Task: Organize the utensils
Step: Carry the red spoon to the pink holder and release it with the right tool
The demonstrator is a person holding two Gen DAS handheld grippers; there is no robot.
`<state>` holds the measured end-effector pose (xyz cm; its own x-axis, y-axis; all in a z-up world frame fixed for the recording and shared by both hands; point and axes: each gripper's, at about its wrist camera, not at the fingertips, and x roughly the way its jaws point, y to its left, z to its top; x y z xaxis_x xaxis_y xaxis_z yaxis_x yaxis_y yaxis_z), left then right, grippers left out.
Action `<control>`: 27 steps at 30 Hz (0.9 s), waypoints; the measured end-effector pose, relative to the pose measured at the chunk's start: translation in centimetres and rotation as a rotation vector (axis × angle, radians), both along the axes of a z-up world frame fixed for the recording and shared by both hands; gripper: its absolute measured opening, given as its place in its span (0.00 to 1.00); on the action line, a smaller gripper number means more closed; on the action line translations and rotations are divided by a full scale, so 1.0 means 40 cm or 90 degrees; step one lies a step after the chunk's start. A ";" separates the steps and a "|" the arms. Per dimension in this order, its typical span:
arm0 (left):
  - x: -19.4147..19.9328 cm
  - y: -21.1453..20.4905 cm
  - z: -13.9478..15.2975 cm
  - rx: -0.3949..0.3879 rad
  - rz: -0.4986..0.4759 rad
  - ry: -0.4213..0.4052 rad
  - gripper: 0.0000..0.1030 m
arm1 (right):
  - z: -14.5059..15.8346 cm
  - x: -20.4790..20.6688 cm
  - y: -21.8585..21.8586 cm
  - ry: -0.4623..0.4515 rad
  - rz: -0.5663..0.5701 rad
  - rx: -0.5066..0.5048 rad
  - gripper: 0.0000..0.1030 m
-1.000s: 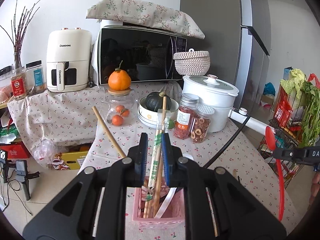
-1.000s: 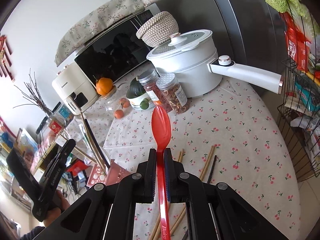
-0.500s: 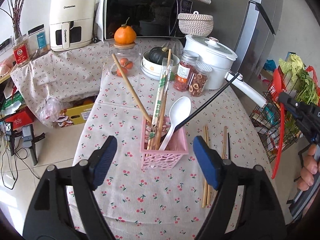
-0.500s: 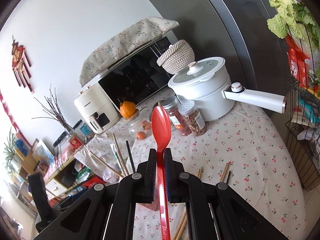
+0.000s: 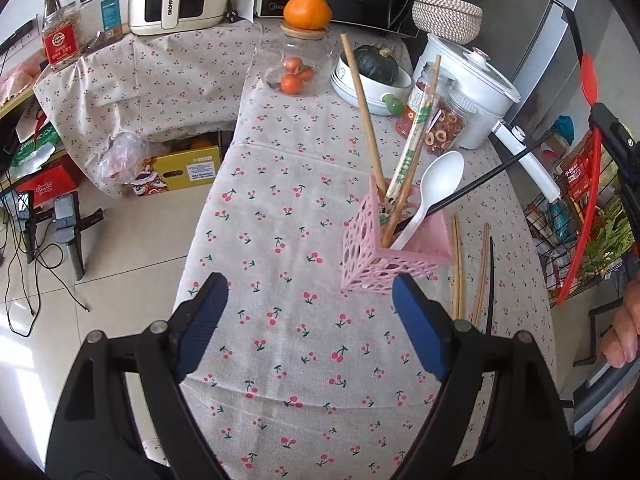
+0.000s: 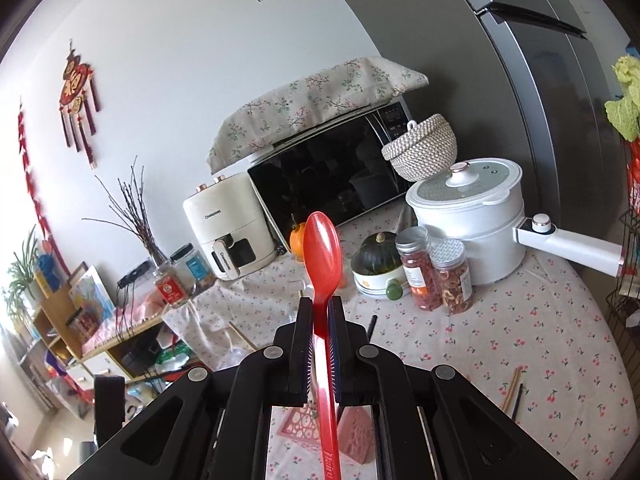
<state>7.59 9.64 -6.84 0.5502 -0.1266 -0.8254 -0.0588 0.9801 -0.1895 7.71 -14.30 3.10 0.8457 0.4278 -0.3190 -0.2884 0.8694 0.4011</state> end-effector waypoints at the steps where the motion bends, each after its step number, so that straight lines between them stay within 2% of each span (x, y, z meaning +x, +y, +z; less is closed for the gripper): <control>1: -0.001 0.011 -0.002 -0.003 0.003 0.005 0.82 | 0.002 0.008 0.024 -0.007 0.003 -0.007 0.07; 5: -0.002 0.044 -0.009 -0.012 0.010 0.019 0.82 | -0.010 0.031 0.107 -0.048 -0.015 -0.021 0.07; 10: -0.005 0.073 -0.006 -0.042 0.014 0.027 0.82 | -0.076 0.045 0.174 -0.116 -0.079 -0.066 0.07; 15: 0.004 0.088 -0.003 -0.053 0.014 0.029 0.82 | -0.140 0.064 0.218 -0.144 -0.121 -0.086 0.07; 21: 0.015 0.097 -0.008 -0.057 0.019 0.033 0.82 | -0.191 0.038 0.247 -0.170 -0.158 -0.113 0.07; 27: 0.019 0.090 -0.013 -0.054 0.020 0.038 0.82 | -0.224 0.002 0.244 -0.161 -0.164 -0.120 0.08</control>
